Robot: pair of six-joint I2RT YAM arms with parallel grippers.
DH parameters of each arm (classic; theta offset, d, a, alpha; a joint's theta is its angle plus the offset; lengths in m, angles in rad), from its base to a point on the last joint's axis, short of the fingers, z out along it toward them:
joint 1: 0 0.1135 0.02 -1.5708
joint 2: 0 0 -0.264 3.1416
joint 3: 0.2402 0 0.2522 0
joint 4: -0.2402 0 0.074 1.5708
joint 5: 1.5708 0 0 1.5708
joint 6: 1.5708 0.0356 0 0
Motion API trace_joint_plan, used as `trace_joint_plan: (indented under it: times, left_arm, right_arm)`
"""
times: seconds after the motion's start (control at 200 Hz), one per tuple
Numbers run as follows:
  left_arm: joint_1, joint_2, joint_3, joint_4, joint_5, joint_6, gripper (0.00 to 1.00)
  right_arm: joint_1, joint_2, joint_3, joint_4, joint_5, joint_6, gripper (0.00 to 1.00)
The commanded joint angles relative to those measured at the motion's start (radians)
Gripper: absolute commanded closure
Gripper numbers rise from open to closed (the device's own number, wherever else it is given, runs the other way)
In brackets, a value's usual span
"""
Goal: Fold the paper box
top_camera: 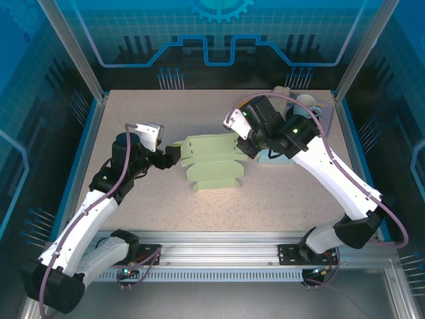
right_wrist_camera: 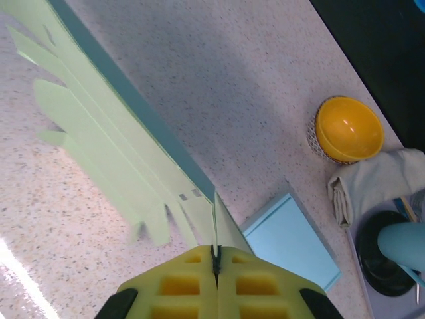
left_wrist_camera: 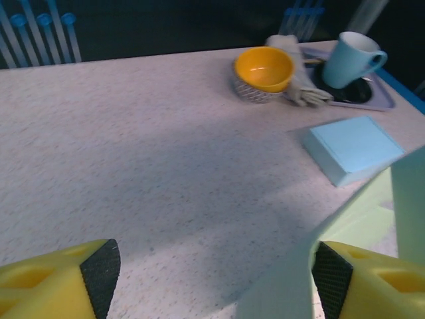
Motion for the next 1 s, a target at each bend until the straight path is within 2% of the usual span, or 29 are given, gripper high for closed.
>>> trace_joint_plan:
  times: [0.0,0.09,0.22,0.265,0.3,0.35,0.425,0.535,0.68,0.79,0.89,0.995]
  left_arm:
    - [0.011,-0.011,-0.047,0.090,0.120,0.104,0.25]
    - [0.011,0.012,-0.005,0.062,0.191,0.136,0.65]
    - [0.011,0.007,0.040,0.029,0.311,0.139,1.00]
    - [0.009,0.000,0.047,0.022,0.330,0.131,1.00]
    - [0.009,-0.005,0.053,0.009,0.338,0.128,1.00]
    - [0.008,-0.015,0.062,-0.020,0.347,0.129,1.00]
    - [0.006,-0.038,0.061,-0.047,0.352,0.135,1.00]
    - [-0.002,-0.087,0.042,-0.066,0.330,0.147,1.00]
    - [-0.034,-0.134,0.018,-0.077,0.215,0.164,1.00]
    - [-0.088,-0.125,-0.001,-0.100,0.084,0.206,1.00]
    - [-0.141,-0.103,-0.028,-0.097,-0.051,0.224,1.00]
    - [-0.171,-0.089,-0.036,-0.083,-0.123,0.226,1.00]
  right_arm:
    - [-0.014,-0.039,-0.020,-0.010,-0.076,-0.075,1.00]
    - [-0.020,-0.063,-0.041,0.015,-0.100,-0.093,1.00]
    - [-0.027,-0.074,-0.046,0.029,-0.097,-0.102,0.95]
    - [-0.028,-0.073,-0.049,0.033,-0.092,-0.110,0.92]
    - [-0.029,-0.073,-0.051,0.042,-0.081,-0.120,0.82]
    - [-0.029,-0.079,-0.059,0.052,-0.084,-0.146,0.79]
    - [-0.026,-0.097,-0.072,0.076,-0.115,-0.199,0.65]
    - [0.011,-0.142,-0.128,0.155,-0.086,-0.349,0.59]
    - [0.092,-0.211,-0.240,0.294,-0.020,-0.676,0.53]
    - [0.126,-0.235,-0.302,0.404,0.027,-0.891,0.40]
    - [0.128,-0.195,-0.251,0.422,0.038,-0.939,0.38]
    - [0.122,-0.121,-0.167,0.375,0.043,-0.932,0.39]
